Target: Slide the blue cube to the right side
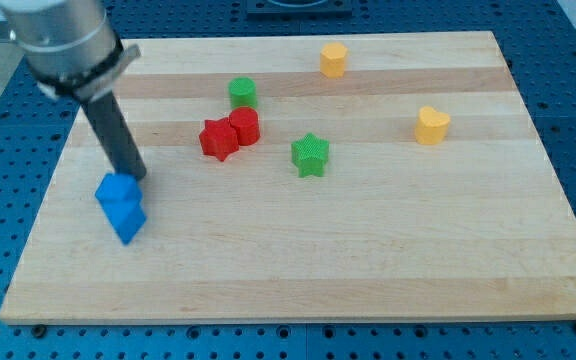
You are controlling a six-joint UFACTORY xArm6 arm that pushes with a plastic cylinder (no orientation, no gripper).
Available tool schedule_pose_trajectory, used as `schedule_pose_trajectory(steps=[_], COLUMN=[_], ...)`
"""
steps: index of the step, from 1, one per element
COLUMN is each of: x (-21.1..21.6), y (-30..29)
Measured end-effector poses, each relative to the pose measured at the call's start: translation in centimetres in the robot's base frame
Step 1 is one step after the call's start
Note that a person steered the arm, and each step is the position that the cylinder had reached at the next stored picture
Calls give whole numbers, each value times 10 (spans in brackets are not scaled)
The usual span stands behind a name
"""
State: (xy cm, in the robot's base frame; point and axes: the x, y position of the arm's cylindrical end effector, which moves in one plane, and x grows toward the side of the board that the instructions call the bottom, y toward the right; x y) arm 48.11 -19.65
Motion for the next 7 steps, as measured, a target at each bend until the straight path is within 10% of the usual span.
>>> schedule_pose_trajectory(steps=[5,7], x=[49,66], y=[-101,-26])
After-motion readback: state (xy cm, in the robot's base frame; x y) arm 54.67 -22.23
